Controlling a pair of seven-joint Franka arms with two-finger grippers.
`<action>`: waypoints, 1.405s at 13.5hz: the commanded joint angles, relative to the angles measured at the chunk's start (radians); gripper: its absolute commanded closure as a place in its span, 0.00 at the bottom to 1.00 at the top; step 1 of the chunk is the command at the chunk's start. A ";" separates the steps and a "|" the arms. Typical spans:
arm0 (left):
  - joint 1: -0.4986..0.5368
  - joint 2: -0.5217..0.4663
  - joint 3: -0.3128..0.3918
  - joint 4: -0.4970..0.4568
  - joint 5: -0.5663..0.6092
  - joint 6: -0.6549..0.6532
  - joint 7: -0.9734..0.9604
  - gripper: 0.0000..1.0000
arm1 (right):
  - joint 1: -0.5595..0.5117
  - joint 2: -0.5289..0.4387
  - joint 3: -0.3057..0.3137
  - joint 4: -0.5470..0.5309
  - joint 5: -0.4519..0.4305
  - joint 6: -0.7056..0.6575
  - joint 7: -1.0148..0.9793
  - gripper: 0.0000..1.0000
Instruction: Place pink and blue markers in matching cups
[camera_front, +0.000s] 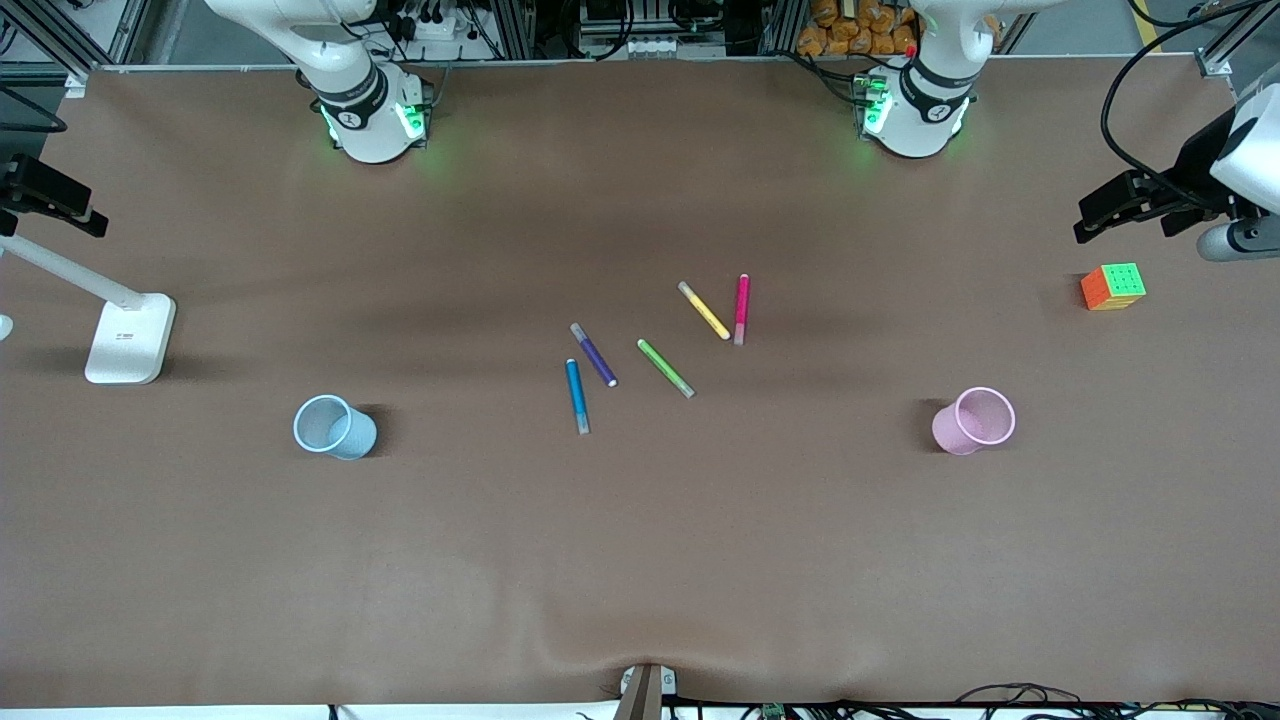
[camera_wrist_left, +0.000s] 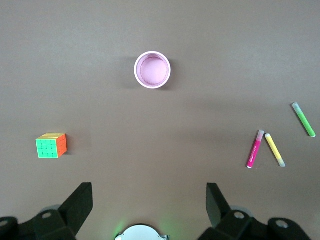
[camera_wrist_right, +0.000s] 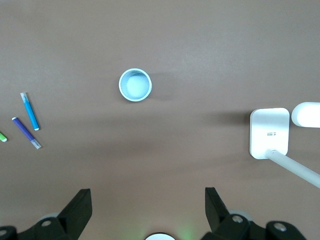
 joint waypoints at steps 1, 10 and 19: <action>0.006 0.012 -0.004 0.029 0.026 -0.027 0.004 0.00 | -0.003 0.003 0.003 0.008 -0.013 -0.006 0.014 0.00; 0.005 0.030 -0.013 0.051 0.081 -0.027 0.022 0.00 | 0.002 0.006 0.005 0.009 -0.013 -0.004 0.014 0.00; -0.007 0.033 -0.024 0.026 0.077 -0.074 0.024 0.00 | 0.007 0.012 0.005 0.009 -0.013 -0.001 0.015 0.00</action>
